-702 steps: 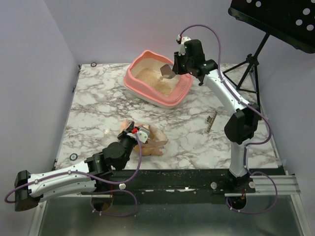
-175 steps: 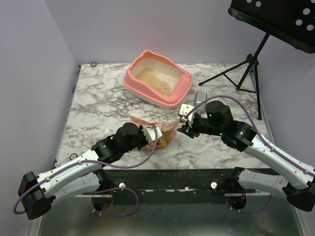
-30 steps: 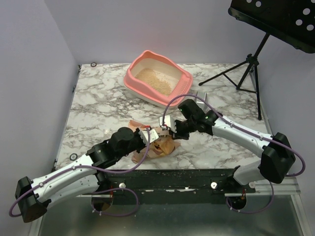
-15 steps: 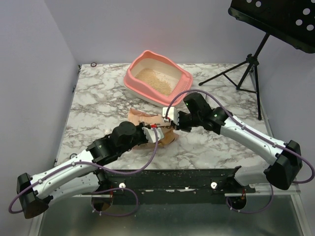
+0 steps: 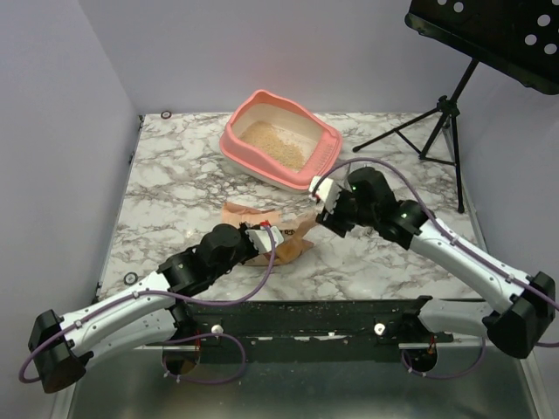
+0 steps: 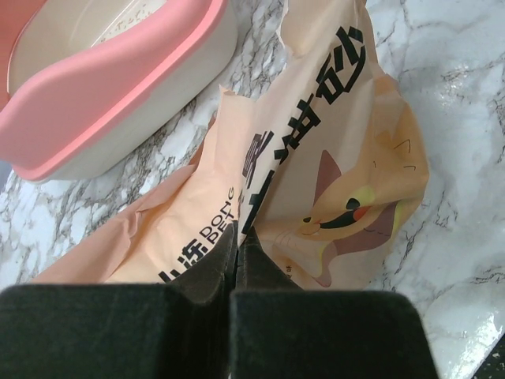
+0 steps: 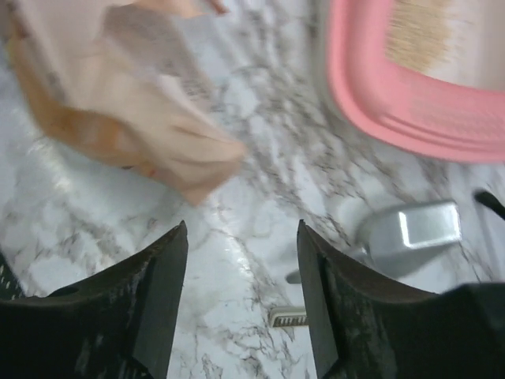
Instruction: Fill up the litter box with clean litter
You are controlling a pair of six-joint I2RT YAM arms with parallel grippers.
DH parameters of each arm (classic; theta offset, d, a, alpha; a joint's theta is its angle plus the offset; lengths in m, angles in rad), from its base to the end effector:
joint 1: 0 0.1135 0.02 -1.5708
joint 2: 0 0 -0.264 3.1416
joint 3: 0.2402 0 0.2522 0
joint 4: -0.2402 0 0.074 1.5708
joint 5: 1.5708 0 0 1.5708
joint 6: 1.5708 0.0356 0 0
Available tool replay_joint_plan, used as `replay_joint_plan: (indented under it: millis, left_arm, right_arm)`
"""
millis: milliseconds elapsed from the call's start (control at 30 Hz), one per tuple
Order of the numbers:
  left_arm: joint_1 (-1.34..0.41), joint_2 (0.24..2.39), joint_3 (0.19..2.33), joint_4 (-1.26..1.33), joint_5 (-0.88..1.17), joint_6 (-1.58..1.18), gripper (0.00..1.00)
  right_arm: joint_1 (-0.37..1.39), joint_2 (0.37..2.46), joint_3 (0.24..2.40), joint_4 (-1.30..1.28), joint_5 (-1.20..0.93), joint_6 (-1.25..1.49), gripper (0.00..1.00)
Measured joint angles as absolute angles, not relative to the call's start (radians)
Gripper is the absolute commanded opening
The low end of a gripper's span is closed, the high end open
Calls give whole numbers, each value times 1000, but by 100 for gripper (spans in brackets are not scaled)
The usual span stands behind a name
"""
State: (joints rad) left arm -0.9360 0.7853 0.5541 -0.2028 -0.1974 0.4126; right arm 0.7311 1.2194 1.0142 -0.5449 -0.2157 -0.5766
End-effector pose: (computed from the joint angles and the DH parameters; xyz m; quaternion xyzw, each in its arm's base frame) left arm 0.1149 -0.1443 0.2566 0.4822 0.6882 -0.0584 0.5389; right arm 0.1890 0.1798 0.2960 -0.5886 0.6975 0.1290 0.3878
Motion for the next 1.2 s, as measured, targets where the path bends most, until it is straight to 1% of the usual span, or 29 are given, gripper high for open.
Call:
replay_joint_plan:
  millis: [67, 133, 267, 400, 433, 500, 633, 700, 800, 900, 1200]
  left_arm:
    - [-936, 770, 540, -188, -211, 392, 0]
    - [-936, 752, 526, -178, -218, 376, 0]
    - [-936, 730, 514, -173, -225, 357, 0]
    - [-936, 727, 513, -173, -227, 344, 0]
    - [-936, 727, 513, -173, -228, 342, 0]
    - [-936, 723, 512, -173, -228, 335, 0]
    - [-936, 719, 510, -174, -228, 327, 0]
    - [-936, 718, 510, -174, -228, 324, 0]
    - [-936, 718, 510, -174, -228, 321, 0]
    - [-936, 717, 510, -174, -228, 320, 0]
    - [-936, 716, 509, -174, -228, 320, 0]
  right_arm:
    - [708, 1172, 1015, -499, -126, -511, 71]
    - [682, 1135, 1016, -457, -17, -435, 71]
    - [572, 1122, 1026, -411, 160, -242, 66]
    - [446, 1161, 1026, -417, 250, -26, 64]
    - [422, 1177, 1023, -420, 267, 21, 61]
    - [378, 1204, 1007, -421, 291, 99, 59]
    - [292, 1280, 967, -430, 316, 234, 59]
    - [262, 1360, 981, -448, 334, 282, 59]
    - [254, 1482, 1019, -476, 347, 327, 60]
    - [254, 1559, 1050, -491, 344, 352, 60]
    - [255, 1646, 1110, -495, 312, 388, 60]
